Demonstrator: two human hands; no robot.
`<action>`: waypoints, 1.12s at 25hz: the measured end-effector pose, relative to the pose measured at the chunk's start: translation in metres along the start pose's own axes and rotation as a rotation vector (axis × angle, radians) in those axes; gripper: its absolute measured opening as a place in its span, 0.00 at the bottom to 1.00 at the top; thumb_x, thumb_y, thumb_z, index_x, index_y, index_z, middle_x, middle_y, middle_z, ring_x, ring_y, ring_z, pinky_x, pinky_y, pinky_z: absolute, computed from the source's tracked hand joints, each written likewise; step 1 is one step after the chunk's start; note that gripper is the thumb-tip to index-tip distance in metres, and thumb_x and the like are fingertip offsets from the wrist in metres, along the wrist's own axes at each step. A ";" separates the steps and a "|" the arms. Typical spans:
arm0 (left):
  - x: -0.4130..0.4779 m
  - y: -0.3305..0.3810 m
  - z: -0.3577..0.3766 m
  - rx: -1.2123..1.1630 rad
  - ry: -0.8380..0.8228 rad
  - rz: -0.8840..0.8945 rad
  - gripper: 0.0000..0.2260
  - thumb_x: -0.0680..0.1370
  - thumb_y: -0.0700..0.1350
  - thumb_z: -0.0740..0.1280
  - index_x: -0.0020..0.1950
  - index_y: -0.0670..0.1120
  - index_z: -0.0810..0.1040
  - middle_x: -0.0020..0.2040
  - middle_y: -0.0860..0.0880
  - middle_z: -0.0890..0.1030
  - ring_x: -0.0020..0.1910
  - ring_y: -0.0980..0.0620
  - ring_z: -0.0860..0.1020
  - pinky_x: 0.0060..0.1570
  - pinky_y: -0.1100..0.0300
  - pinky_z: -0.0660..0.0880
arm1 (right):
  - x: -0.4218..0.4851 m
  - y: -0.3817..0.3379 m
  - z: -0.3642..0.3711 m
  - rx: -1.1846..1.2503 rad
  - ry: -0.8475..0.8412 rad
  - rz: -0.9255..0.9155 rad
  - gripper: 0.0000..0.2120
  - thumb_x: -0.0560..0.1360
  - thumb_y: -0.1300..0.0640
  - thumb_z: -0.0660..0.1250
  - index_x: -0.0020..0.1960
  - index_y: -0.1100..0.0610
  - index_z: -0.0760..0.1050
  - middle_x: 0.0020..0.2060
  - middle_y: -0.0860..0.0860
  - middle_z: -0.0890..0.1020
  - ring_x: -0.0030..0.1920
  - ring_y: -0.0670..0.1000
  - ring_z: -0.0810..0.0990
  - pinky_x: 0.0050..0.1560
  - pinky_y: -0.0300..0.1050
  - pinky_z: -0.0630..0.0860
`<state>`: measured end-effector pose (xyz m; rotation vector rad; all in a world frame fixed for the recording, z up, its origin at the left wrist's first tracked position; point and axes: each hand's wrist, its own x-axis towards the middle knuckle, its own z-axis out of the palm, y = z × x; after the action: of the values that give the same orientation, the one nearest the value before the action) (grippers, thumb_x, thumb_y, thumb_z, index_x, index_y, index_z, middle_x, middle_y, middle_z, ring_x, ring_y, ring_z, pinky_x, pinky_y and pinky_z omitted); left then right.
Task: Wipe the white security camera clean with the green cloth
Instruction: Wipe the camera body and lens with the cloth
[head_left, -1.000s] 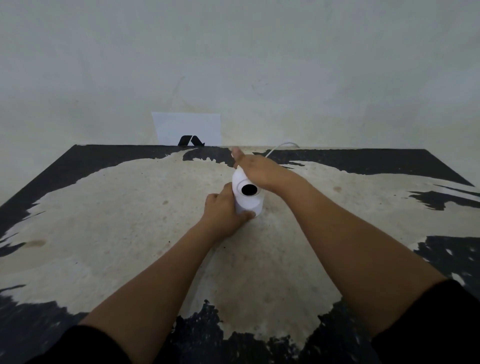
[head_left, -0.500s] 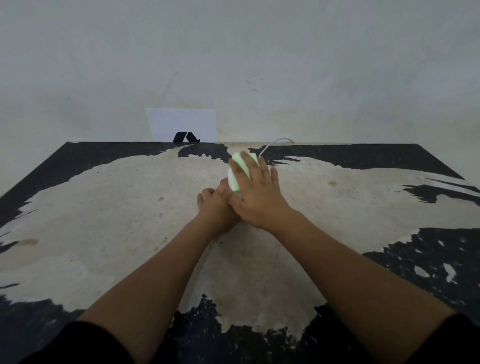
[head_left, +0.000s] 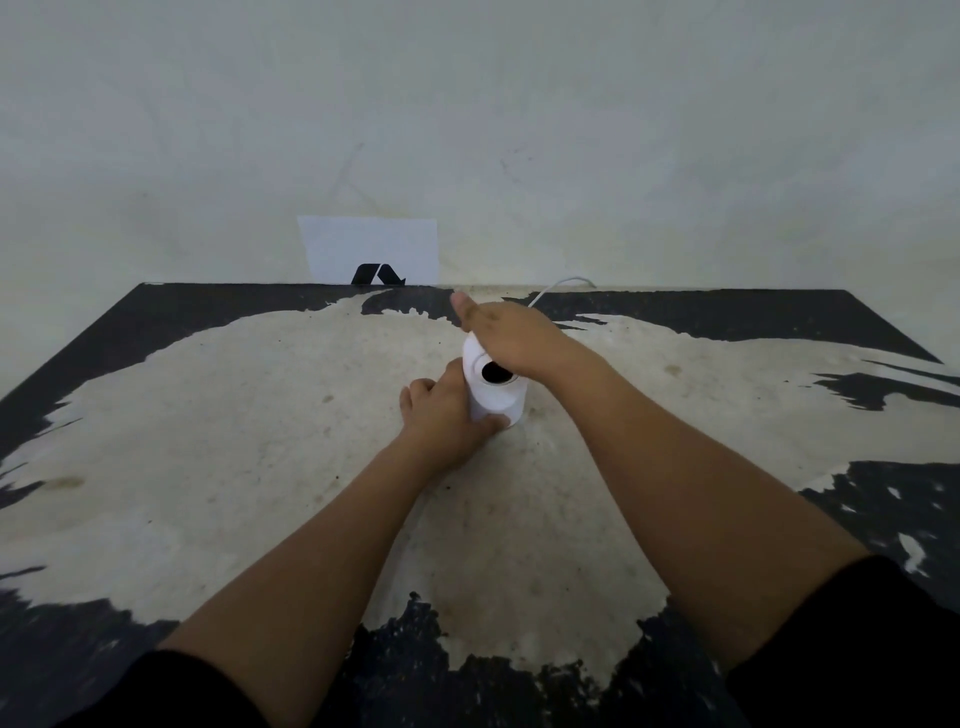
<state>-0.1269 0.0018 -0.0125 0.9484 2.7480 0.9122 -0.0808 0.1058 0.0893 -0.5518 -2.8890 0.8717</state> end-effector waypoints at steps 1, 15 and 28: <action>-0.001 0.000 -0.001 -0.003 0.004 0.013 0.35 0.69 0.61 0.68 0.71 0.53 0.58 0.64 0.46 0.73 0.62 0.43 0.66 0.63 0.48 0.62 | -0.001 0.003 -0.003 0.110 -0.010 0.034 0.37 0.77 0.33 0.42 0.58 0.58 0.77 0.55 0.56 0.80 0.54 0.55 0.75 0.51 0.49 0.65; 0.000 -0.002 0.000 -0.051 -0.030 -0.046 0.40 0.67 0.57 0.71 0.73 0.49 0.56 0.68 0.44 0.70 0.67 0.40 0.68 0.67 0.45 0.61 | -0.067 0.079 0.027 0.403 0.257 0.036 0.17 0.76 0.61 0.59 0.64 0.54 0.75 0.56 0.53 0.80 0.52 0.52 0.78 0.50 0.44 0.74; -0.065 0.013 -0.037 -0.567 -0.095 0.123 0.12 0.74 0.46 0.70 0.57 0.48 0.77 0.54 0.51 0.79 0.48 0.58 0.76 0.49 0.60 0.75 | -0.089 0.046 0.030 0.755 0.014 -0.064 0.09 0.76 0.62 0.64 0.42 0.51 0.78 0.36 0.52 0.76 0.38 0.48 0.72 0.38 0.43 0.70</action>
<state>-0.0785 -0.0471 0.0184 1.0105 2.1692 1.5073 0.0120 0.0934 0.0424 -0.3691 -2.2706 1.7815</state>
